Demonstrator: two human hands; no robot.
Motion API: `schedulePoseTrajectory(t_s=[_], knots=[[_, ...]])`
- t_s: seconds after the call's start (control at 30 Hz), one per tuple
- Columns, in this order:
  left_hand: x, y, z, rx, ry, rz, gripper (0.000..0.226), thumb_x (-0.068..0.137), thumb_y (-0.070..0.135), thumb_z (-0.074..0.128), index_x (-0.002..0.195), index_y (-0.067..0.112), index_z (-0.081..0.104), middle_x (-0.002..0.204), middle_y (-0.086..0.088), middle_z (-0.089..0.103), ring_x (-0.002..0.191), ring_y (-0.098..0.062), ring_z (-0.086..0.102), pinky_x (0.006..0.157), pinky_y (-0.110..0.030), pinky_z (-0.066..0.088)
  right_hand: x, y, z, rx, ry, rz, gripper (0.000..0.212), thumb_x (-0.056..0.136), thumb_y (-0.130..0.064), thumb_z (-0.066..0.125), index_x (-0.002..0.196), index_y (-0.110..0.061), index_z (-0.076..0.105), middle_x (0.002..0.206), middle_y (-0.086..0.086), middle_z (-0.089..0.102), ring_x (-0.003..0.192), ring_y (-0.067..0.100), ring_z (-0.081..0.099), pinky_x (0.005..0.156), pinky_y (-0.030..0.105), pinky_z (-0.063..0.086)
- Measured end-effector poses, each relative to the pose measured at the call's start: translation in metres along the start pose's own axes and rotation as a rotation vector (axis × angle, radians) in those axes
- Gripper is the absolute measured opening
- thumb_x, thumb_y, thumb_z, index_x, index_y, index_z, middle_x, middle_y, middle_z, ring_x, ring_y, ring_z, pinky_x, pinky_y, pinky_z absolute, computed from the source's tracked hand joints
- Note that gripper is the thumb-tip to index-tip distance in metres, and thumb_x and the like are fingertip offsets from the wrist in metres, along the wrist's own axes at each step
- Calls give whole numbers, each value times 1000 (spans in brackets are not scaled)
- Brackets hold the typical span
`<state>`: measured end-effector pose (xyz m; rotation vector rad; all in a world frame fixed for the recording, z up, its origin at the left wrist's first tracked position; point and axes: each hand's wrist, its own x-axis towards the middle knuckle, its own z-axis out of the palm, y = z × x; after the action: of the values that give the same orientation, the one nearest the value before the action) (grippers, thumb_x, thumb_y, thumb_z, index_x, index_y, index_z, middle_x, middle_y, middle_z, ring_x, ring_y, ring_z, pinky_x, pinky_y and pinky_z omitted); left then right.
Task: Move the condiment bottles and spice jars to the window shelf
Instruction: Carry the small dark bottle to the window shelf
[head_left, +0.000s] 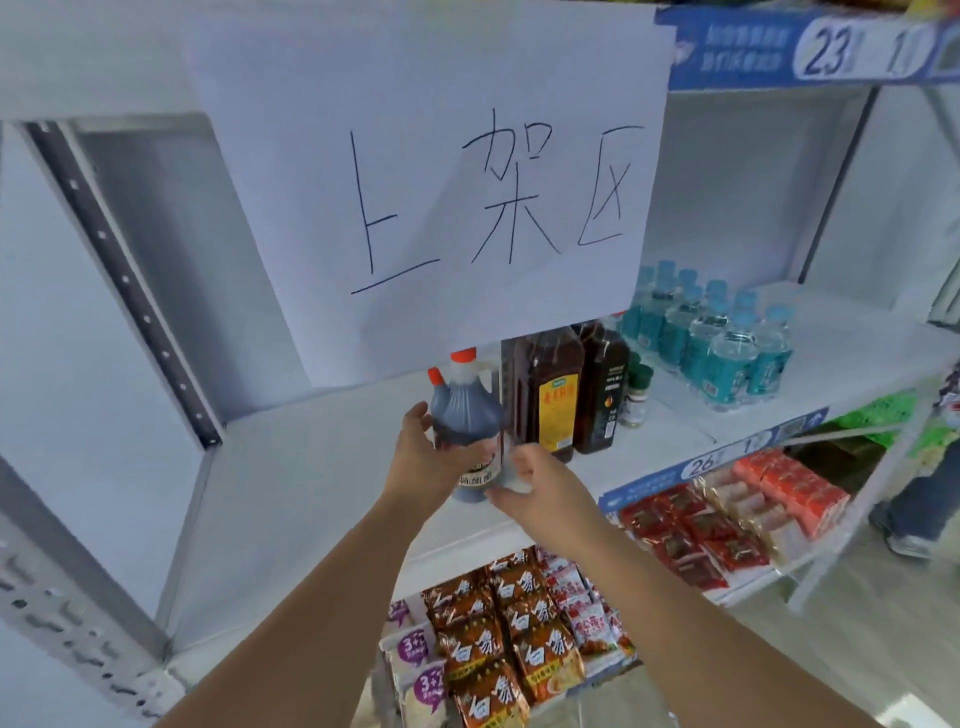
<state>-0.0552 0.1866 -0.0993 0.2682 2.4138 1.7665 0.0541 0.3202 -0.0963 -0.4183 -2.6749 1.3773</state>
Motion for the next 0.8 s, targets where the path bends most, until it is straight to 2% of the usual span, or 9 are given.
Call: schedulePoseTrajectory(t_s=[0.07, 0.1, 0.23, 0.3, 0.37, 0.43, 0.57, 0.67, 0.8], knots=[[10, 5, 9, 2, 24, 20, 95, 70, 26, 94, 146, 22, 37, 125, 9, 58, 114, -15, 61, 76, -20, 54, 8, -3, -6, 49, -58, -39, 38, 92, -40, 74, 118, -36, 47, 123, -10, 60, 118, 13, 56, 96, 30, 43], [14, 5, 13, 27, 39, 23, 94, 66, 27, 96, 141, 25, 40, 118, 12, 60, 111, -15, 62, 74, -18, 53, 11, -3, -9, 73, -86, -55, 40, 91, -39, 75, 119, -37, 46, 120, -14, 59, 117, 11, 56, 95, 27, 41], [18, 7, 24, 139, 116, 5, 91, 58, 38, 98, 132, 30, 45, 108, 13, 62, 104, -17, 66, 76, -26, 55, 20, 3, -13, 146, -152, -91, 47, 88, -39, 78, 119, -38, 43, 101, -27, 54, 105, -1, 53, 83, 14, 39], [13, 11, 26, 198, 159, 10, 87, 57, 39, 97, 128, 30, 47, 105, 13, 63, 98, -16, 66, 72, -25, 55, 25, 8, -13, 175, -158, -107, 51, 86, -40, 81, 121, -38, 44, 99, -30, 56, 105, -1, 59, 77, 8, 41], [4, 14, 25, 238, 202, 14, 80, 56, 38, 96, 122, 28, 51, 103, 12, 66, 95, -16, 67, 71, -28, 58, 27, 11, -15, 182, -170, -126, 53, 84, -39, 82, 120, -39, 43, 97, -31, 57, 93, -7, 60, 69, 4, 41], [-8, 15, 24, 229, 242, 15, 74, 58, 37, 95, 118, 26, 54, 103, 9, 68, 94, -16, 69, 75, -33, 61, 28, 10, -17, 195, -182, -152, 54, 83, -38, 83, 119, -40, 43, 97, -31, 58, 88, -8, 59, 65, 5, 40], [-39, 26, 11, 194, 353, 36, 70, 63, 40, 94, 118, 24, 54, 103, 8, 68, 93, -14, 67, 76, -32, 61, 24, -2, -9, 221, -213, -251, 72, 78, -38, 87, 131, -36, 39, 110, -26, 58, 91, -10, 59, 68, 7, 44], [-62, 42, -10, 173, 422, 39, 66, 61, 39, 94, 113, 26, 55, 100, 10, 68, 90, -11, 68, 73, -32, 61, 19, -12, 8, 302, -242, -310, 69, 79, -30, 89, 126, -37, 38, 118, -22, 62, 91, -18, 62, 70, 5, 49], [-95, 53, -44, 226, 498, 31, 64, 58, 45, 92, 107, 27, 56, 96, 10, 69, 87, -10, 70, 70, -33, 62, 7, -32, 35, 359, -282, -378, 69, 74, -32, 91, 125, -36, 45, 112, -20, 67, 98, -8, 66, 78, 14, 56]])
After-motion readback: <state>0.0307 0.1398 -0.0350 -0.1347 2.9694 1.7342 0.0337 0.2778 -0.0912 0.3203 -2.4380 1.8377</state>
